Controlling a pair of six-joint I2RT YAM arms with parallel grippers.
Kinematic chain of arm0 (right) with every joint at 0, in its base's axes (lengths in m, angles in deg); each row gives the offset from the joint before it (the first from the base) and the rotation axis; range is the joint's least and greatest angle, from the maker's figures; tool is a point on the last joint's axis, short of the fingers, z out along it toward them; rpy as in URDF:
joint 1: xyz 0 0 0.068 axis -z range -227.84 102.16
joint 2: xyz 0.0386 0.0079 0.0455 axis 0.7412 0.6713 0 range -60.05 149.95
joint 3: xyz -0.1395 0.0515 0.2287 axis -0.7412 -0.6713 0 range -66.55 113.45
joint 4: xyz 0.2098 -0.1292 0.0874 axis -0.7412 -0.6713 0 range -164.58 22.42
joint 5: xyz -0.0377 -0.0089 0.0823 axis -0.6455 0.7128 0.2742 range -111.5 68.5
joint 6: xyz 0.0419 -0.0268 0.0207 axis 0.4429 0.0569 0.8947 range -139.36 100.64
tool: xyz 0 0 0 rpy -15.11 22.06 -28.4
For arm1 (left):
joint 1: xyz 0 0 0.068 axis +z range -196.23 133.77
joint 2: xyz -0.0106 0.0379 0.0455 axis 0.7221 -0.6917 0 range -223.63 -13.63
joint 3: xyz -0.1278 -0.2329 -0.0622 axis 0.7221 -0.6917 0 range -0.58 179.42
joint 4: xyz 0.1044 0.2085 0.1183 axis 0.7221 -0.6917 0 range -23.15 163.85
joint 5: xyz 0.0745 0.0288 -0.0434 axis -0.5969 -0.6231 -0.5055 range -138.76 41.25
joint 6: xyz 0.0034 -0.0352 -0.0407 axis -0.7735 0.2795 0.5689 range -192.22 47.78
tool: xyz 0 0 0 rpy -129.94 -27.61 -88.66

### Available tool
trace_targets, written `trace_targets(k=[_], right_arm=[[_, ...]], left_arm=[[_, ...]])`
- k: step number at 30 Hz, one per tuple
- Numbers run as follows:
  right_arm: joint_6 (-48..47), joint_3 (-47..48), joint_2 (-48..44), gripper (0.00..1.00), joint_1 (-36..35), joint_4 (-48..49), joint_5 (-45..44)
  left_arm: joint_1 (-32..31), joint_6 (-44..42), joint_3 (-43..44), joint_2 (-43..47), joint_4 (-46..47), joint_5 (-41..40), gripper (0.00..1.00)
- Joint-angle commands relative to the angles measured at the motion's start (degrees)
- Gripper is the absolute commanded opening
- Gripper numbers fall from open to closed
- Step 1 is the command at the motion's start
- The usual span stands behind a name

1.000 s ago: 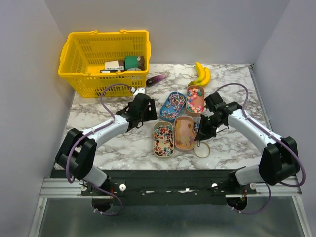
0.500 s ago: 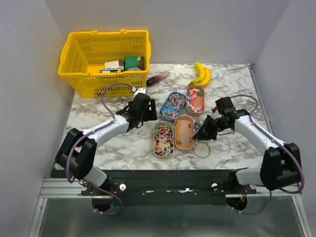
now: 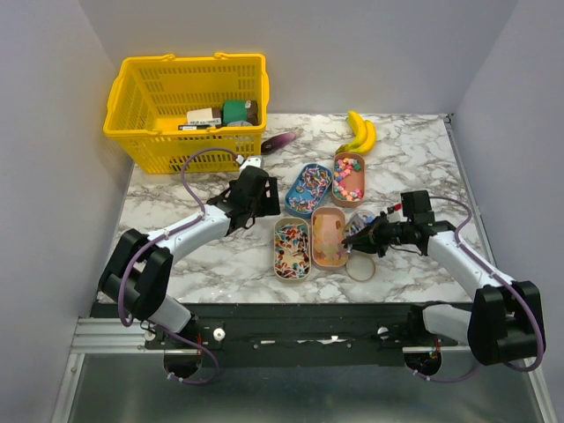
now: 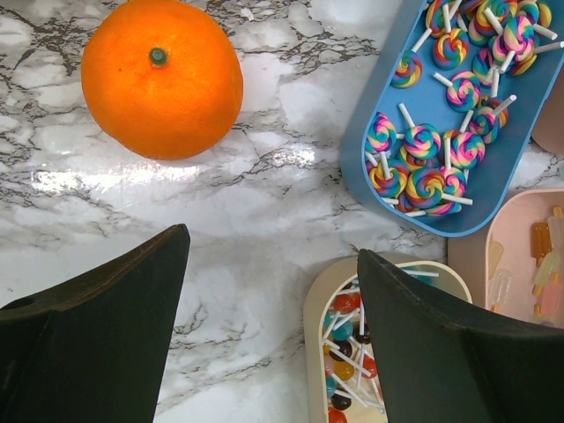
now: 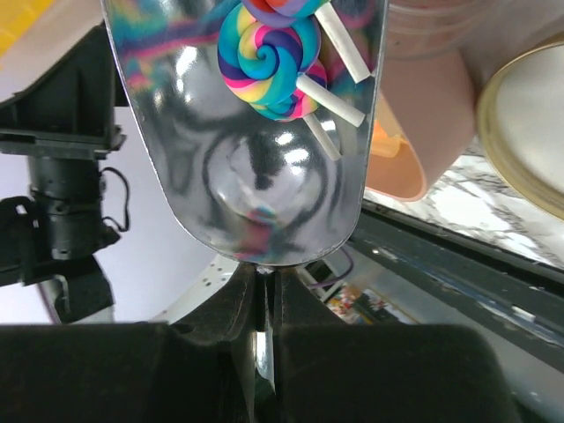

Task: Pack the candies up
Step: Place the fake candies in the packing bottle.

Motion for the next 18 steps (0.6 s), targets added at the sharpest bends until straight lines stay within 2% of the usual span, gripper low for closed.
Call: trace_targets(k=[1,18], right_arm=[[7.4,-2.5,-2.2,0.01,0.8,4.0,3.1],[22.3,-8.7,-10.3,0.01,2.8,11.4,4.6]], left_arm=[[0.2,-0.9,1.4,0.7,-0.8,0.2,0.89],[0.2,-1.4,1.4,0.9,-1.1,0.1,0.89]])
